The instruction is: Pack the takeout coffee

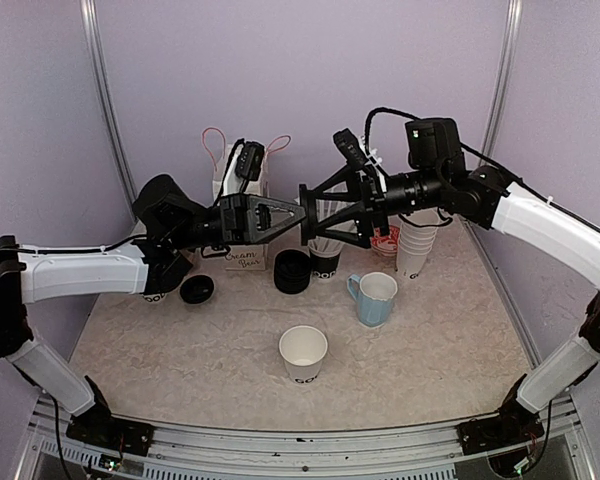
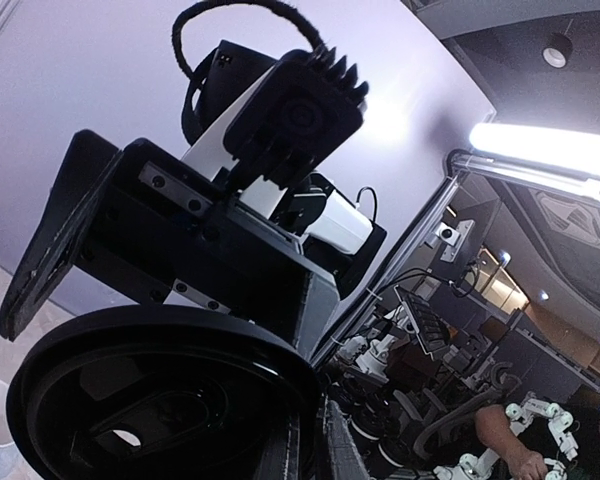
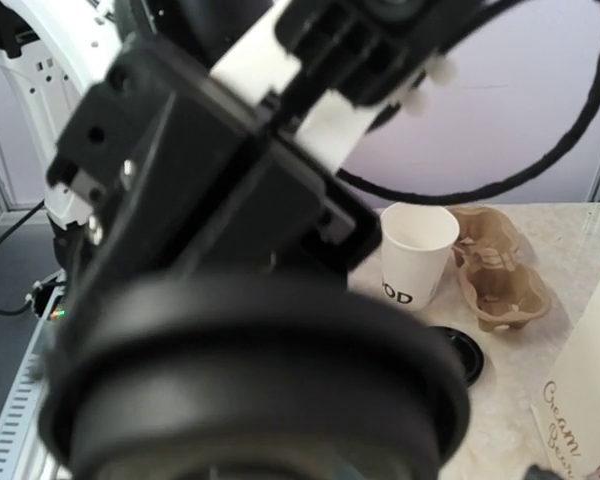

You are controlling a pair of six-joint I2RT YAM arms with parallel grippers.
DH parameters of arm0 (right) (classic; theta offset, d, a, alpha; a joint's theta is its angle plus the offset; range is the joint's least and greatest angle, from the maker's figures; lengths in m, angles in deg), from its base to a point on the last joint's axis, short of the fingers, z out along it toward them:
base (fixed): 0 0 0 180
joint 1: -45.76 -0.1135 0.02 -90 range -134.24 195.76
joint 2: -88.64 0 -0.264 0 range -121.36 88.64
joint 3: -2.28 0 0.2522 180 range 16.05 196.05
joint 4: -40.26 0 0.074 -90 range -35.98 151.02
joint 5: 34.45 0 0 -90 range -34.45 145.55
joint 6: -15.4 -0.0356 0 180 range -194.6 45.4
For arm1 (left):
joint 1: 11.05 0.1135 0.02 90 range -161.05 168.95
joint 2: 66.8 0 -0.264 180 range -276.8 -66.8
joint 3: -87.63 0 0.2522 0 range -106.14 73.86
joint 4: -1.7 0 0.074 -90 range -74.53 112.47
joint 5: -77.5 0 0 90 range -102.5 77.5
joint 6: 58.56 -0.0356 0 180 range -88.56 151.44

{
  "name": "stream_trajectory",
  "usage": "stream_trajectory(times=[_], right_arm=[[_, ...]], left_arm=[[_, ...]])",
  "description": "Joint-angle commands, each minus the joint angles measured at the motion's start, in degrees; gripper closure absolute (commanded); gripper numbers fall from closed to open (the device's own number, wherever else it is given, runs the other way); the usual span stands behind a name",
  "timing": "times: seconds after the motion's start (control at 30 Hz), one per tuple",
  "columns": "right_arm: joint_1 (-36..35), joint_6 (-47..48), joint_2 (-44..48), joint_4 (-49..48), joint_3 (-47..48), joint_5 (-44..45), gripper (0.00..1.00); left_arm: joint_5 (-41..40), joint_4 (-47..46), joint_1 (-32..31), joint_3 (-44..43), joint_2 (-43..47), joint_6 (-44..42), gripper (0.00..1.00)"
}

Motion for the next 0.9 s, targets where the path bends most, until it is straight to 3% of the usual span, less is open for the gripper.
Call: stream_trajectory(times=[0.0,0.13,0.33,0.87], right_arm=[[-0.3,0.24,1.26,-0.36,-1.21,-1.26,0.15],[-0.34,-0.25,0.92,-0.6,-0.93,-2.57,0.18],[-0.29,-0.85,0.42,-1.07,-0.18,-2.75,0.1],[-0.48,-2.13,-0.05,-1.47,0.3,-6.47,0.2]], left_arm=[[2.05,-9.7,1.13,1.38,-0.65,5.25,1.0],[2.3,-12.89,1.41,1.61,-1.57,7.5,1.0],[2.67,-15.17,1.42,1.67,-2.5,9.54,1.0],[-0.34,-15.86,1.88,1.17,-4.66,10.6,1.0]])
